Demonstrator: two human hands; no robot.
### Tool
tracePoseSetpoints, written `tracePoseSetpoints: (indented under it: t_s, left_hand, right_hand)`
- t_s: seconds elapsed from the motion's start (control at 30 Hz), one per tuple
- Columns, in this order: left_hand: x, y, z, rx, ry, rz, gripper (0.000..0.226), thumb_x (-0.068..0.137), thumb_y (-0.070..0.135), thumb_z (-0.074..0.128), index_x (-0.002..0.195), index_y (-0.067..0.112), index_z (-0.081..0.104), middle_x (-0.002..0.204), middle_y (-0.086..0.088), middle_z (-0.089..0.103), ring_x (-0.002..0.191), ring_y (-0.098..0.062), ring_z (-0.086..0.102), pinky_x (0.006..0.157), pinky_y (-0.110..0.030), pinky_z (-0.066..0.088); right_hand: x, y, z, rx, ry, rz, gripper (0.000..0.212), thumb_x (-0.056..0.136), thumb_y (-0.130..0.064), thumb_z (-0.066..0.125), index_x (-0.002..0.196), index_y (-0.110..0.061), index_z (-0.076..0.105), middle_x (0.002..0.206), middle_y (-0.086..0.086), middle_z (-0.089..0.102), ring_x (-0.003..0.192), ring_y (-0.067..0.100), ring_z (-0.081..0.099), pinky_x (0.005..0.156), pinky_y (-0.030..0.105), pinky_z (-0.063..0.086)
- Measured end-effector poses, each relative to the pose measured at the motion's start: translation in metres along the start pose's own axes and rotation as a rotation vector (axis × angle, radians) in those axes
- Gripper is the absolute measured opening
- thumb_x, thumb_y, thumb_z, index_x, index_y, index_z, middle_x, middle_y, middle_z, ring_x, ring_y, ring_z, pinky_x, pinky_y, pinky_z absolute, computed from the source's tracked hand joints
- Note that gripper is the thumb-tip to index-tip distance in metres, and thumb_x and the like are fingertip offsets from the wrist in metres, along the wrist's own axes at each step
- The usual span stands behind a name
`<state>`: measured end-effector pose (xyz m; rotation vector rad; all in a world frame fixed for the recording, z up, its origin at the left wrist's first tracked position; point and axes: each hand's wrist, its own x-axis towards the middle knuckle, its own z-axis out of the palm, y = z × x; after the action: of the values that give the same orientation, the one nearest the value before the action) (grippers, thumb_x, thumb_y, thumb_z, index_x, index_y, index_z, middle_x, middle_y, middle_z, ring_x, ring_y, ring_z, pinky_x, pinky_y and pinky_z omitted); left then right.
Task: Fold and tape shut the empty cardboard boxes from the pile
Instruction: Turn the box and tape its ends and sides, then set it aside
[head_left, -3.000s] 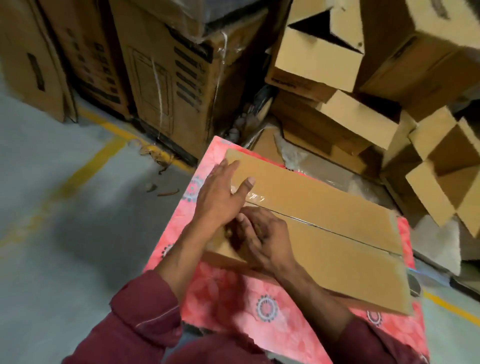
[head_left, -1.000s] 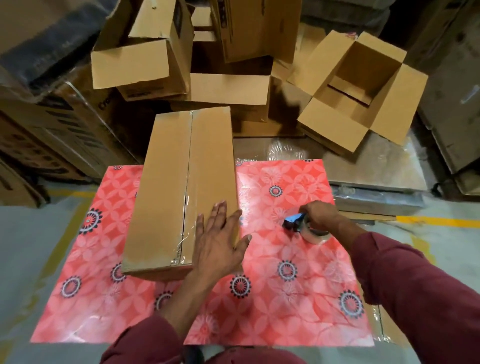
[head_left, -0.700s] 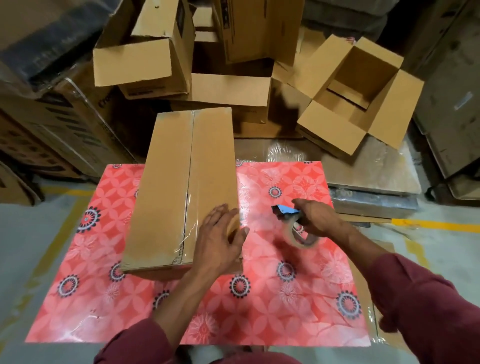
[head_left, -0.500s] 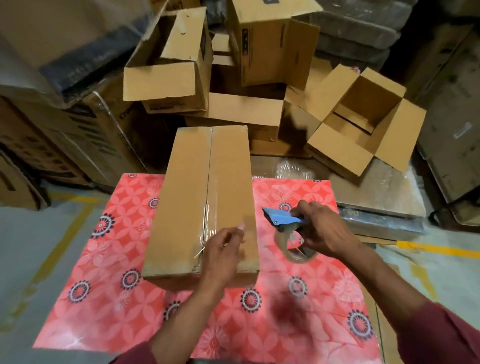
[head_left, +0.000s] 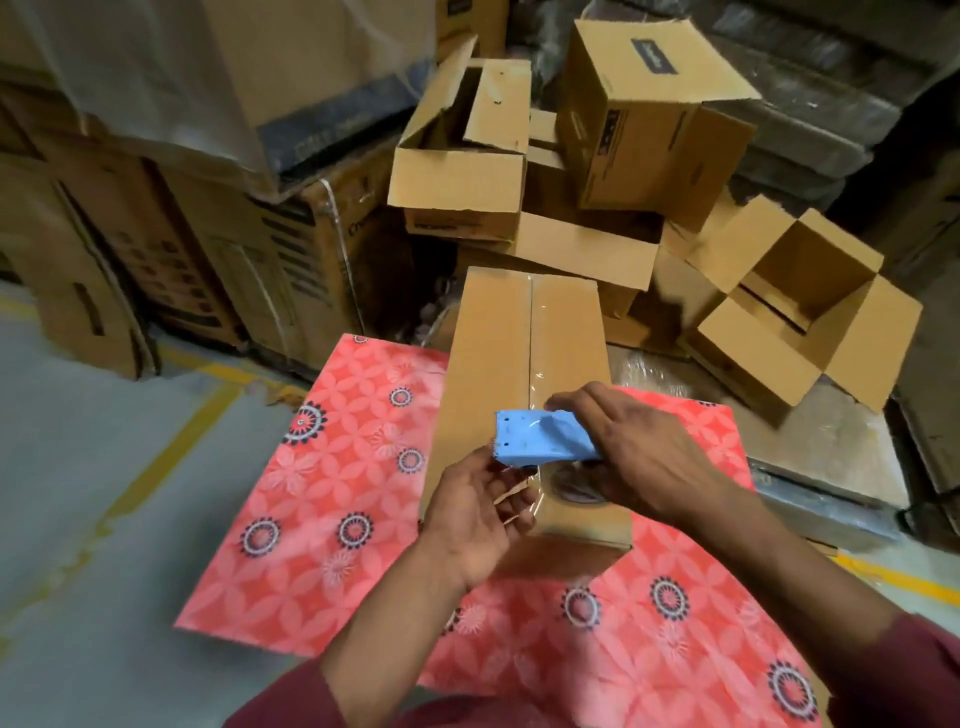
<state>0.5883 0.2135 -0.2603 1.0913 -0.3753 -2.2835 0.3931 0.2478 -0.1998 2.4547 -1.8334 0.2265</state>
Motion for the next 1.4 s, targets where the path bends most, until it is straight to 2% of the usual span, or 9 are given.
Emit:
tracePoseSetpoints:
  t_s: [0.07, 0.17, 0.33, 0.5, 0.63, 0.83, 0.93, 1.17, 1.4]
  left_hand:
    - [-0.003, 0.008, -0.013, 0.022, 0.031, 0.021, 0.019, 0.098, 0.016, 0.052, 0.098, 0.010, 0.071, 0.084, -0.007, 0.068, 0.060, -0.017, 0.061, 0.048, -0.024, 0.043]
    - [-0.007, 0.018, -0.033, 0.197, 0.106, 0.126, 0.026, 0.102, 0.000, 0.045, 0.100, 0.006, 0.070, 0.077, -0.008, 0.072, 0.058, -0.017, 0.067, 0.045, -0.023, 0.048]
    - [-0.003, 0.036, -0.083, 0.590, 0.263, 0.287, 0.026, 0.106, 0.000, 0.048, 0.088, 0.003, 0.067, 0.061, -0.006, 0.071, 0.045, -0.015, 0.061, 0.040, -0.023, 0.047]
    - [-0.004, 0.034, -0.114, 0.517, 0.291, 0.194, 0.017, 0.098, 0.002, 0.068, 0.081, -0.001, 0.067, 0.065, -0.014, 0.065, 0.045, -0.014, 0.050, 0.043, -0.025, 0.050]
    - [0.003, 0.035, -0.135, 0.507, 0.356, 0.177, 0.017, 0.093, -0.013, 0.060, 0.083, -0.002, 0.069, 0.069, -0.013, 0.067, 0.045, -0.014, 0.049, 0.043, -0.024, 0.050]
    - [0.021, 0.035, -0.158, 0.503, 0.404, 0.189, 0.010, 0.090, -0.006, 0.062, 0.087, -0.004, 0.071, 0.068, -0.013, 0.069, 0.046, -0.014, 0.050, 0.054, -0.032, 0.054]
    - [0.029, 0.026, -0.165, 0.481, 0.362, 0.195, 0.013, 0.091, 0.008, 0.077, 0.082, -0.001, 0.071, 0.068, -0.014, 0.067, 0.048, -0.015, 0.055, 0.056, -0.031, 0.056]
    - [0.039, 0.012, -0.173, 0.498, 0.363, 0.208, 0.019, 0.094, 0.014, 0.076, 0.079, 0.007, 0.067, 0.068, -0.006, 0.067, 0.048, -0.009, 0.051, 0.049, -0.028, 0.053]
    - [0.052, 0.014, -0.173, 0.359, 0.226, -0.093, 0.006, 0.099, 0.016, 0.069, 0.099, 0.012, 0.073, 0.070, 0.002, 0.060, 0.049, -0.007, 0.037, 0.040, -0.019, 0.031]
  right_hand:
    - [0.010, -0.012, 0.006, -0.015, -0.049, -0.006, 0.073, 0.079, -0.053, 0.077, 0.141, -0.031, 0.046, 0.116, -0.001, 0.057, 0.092, 0.028, 0.063, 0.062, 0.033, 0.044]
    - [0.022, -0.033, 0.011, -0.027, -0.174, 0.007, 0.077, 0.084, -0.057, 0.073, 0.147, -0.034, 0.035, 0.118, -0.001, 0.050, 0.088, 0.032, 0.064, 0.064, 0.038, 0.045]
    - [0.035, -0.060, 0.030, -0.124, -0.476, 0.011, 0.105, 0.092, -0.054, 0.064, 0.164, -0.023, -0.006, 0.126, 0.009, 0.047, 0.094, 0.040, 0.063, 0.068, 0.042, 0.044]
    - [0.029, -0.068, 0.034, -0.083, -0.477, -0.016, 0.093, 0.090, -0.068, 0.057, 0.163, -0.026, 0.017, 0.123, 0.001, 0.058, 0.110, 0.030, 0.062, 0.085, 0.042, 0.046]
    - [0.011, -0.052, 0.025, -0.145, -0.543, 0.033, 0.092, 0.090, -0.072, 0.054, 0.162, -0.031, 0.015, 0.127, -0.003, 0.054, 0.120, 0.024, 0.059, 0.086, 0.039, 0.038]
    - [-0.001, -0.042, 0.025, -0.240, -0.659, 0.102, 0.106, 0.082, -0.068, 0.069, 0.163, -0.034, 0.009, 0.133, -0.005, 0.050, 0.126, 0.021, 0.054, 0.101, 0.042, 0.040]
    - [0.002, -0.042, 0.031, -0.270, -0.646, 0.113, 0.108, 0.081, -0.063, 0.074, 0.163, -0.034, 0.010, 0.133, -0.005, 0.050, 0.125, 0.021, 0.054, 0.101, 0.042, 0.040]
    - [0.004, -0.044, 0.034, -0.290, -0.671, 0.129, 0.111, 0.077, -0.064, 0.077, 0.162, -0.035, 0.012, 0.129, -0.006, 0.050, 0.122, 0.020, 0.054, 0.091, 0.039, 0.041]
    - [0.010, -0.048, 0.035, -0.310, -0.699, 0.132, 0.109, 0.078, -0.064, 0.077, 0.162, -0.036, 0.013, 0.126, -0.007, 0.050, 0.122, 0.019, 0.054, 0.093, 0.040, 0.043]
